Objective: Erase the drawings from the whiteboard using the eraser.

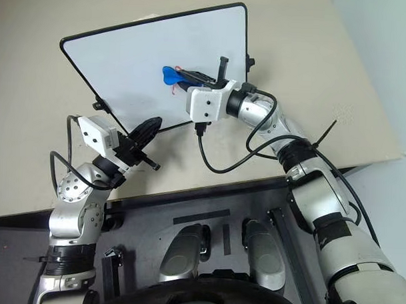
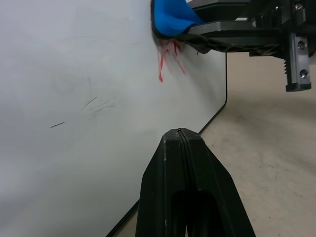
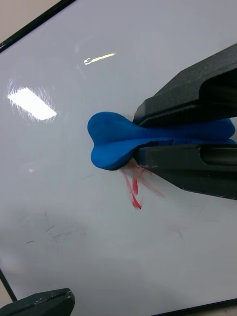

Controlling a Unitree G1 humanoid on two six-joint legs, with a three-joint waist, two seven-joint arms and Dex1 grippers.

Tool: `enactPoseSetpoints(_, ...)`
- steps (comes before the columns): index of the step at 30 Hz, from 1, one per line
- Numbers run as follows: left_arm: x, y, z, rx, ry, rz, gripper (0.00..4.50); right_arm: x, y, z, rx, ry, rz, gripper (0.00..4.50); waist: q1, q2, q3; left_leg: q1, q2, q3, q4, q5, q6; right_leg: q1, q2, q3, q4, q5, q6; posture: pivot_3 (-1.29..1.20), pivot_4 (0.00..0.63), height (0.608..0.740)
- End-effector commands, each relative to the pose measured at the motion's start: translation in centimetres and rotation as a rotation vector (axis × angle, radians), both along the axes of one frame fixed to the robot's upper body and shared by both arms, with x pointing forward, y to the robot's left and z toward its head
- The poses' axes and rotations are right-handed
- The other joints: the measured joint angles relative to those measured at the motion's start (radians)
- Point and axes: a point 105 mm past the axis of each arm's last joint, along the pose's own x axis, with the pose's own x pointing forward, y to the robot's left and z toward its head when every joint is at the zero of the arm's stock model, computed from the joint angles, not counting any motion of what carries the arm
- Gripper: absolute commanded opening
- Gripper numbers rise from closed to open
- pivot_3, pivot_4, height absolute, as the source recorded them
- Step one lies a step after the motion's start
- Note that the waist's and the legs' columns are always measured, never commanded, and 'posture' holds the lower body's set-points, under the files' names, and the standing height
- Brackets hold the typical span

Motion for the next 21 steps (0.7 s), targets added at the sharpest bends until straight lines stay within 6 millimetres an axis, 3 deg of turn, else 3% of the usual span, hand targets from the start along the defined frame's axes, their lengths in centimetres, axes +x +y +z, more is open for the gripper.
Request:
enactPoseSetpoints(1,-0.4,0.1,1.4,0.007,-0.060,0.003,0.00,0.8,-0.6,-0.7,-0.016,0.000,-0.048,0.23,-0.001,0.000,0.000,0.001,0.000,0.000,0.000,0.000,0.000,0.000,0.000,0.000,0.000,0.001,-0.001,0.00,0.150,0.740)
enactPoseSetpoints(6,-0.5,0.2,1.4,0.008,-0.062,0.008,0.00,0.1,-0.5,-3.6,-0.100,0.023,-0.024,0.23,-0.001,0.000,0.000,0.001,0.000,0.000,0.000,0.000,0.000,0.000,0.000,0.000,0.000,0.005,-0.002,0.00,0.150,0.740)
enactPoseSetpoints(9,-0.5,0.2,1.4,0.008,-0.063,0.008,0.00,0.5,-0.8,-3.8,-0.102,0.009,-0.052,0.23,-0.001,0.000,0.000,0.001,0.000,0.000,0.000,0.000,0.000,-0.001,0.000,0.000,0.000,0.006,-0.002,0.00,0.150,0.740)
enactPoseSetpoints(17,-0.4,0.0,1.4,0.007,-0.061,0.002,0.00,2.7,-2.6,2.6,0.045,-0.182,-0.166,0.23,-0.002,0.001,0.001,-0.003,0.000,0.000,0.001,0.000,0.000,-0.004,0.000,0.000,-0.001,0.005,-0.001,0.00,0.150,0.740)
enactPoseSetpoints(21,-0.3,-0.1,1.4,0.004,-0.059,0.000,0.00,2.5,-2.6,4.3,0.082,-0.245,-0.160,0.23,-0.007,0.001,0.001,-0.001,0.000,0.000,0.000,0.000,0.000,-0.005,0.000,0.000,-0.001,0.010,-0.002,0.00,0.150,0.740)
